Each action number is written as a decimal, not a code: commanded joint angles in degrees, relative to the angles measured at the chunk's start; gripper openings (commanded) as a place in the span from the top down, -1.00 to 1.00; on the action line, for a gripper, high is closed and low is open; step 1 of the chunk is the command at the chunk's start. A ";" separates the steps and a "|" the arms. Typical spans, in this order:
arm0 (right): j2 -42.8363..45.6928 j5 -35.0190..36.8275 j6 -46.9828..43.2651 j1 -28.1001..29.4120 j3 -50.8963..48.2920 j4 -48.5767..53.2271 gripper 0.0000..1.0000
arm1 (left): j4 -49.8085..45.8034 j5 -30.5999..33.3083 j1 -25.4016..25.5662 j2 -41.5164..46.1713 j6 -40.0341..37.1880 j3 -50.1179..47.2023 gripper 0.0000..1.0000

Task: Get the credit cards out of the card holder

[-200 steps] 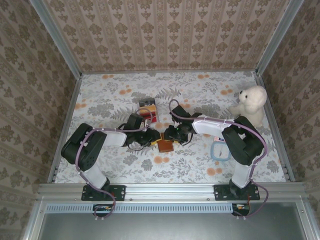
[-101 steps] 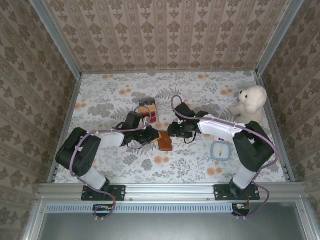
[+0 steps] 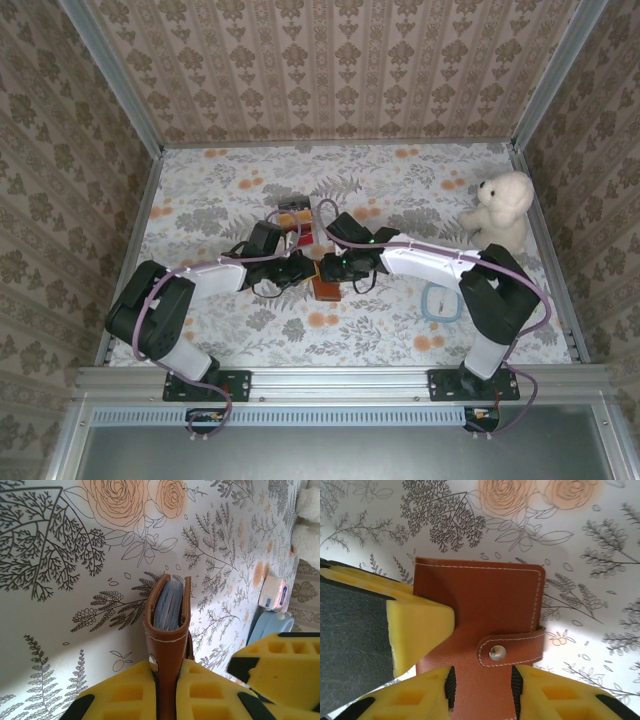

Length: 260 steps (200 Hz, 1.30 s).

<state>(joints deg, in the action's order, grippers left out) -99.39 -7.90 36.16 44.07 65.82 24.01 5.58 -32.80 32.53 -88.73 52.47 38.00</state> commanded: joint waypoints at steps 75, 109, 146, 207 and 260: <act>-5.85 0.50 -0.18 0.74 4.05 3.19 0.23 | 0.38 -0.16 0.25 -0.31 -0.37 0.94 0.97; -6.58 1.82 0.30 0.75 3.85 3.76 0.26 | 0.49 -0.16 0.25 -0.30 -0.19 0.94 1.00; -6.85 2.36 0.74 0.73 3.61 3.52 0.35 | 0.44 0.10 0.24 -0.25 -0.13 0.85 1.00; -6.82 6.42 2.33 0.71 3.00 3.83 0.43 | 0.04 0.38 0.16 0.27 -0.07 0.33 1.00; -6.77 12.49 4.26 0.74 2.75 6.46 0.73 | -2.75 2.24 0.07 1.69 -1.58 0.20 1.00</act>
<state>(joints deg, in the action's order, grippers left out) -104.86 -3.03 38.65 45.12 68.79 26.11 5.52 -31.79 32.53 -88.84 52.45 38.00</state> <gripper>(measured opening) 0.163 0.088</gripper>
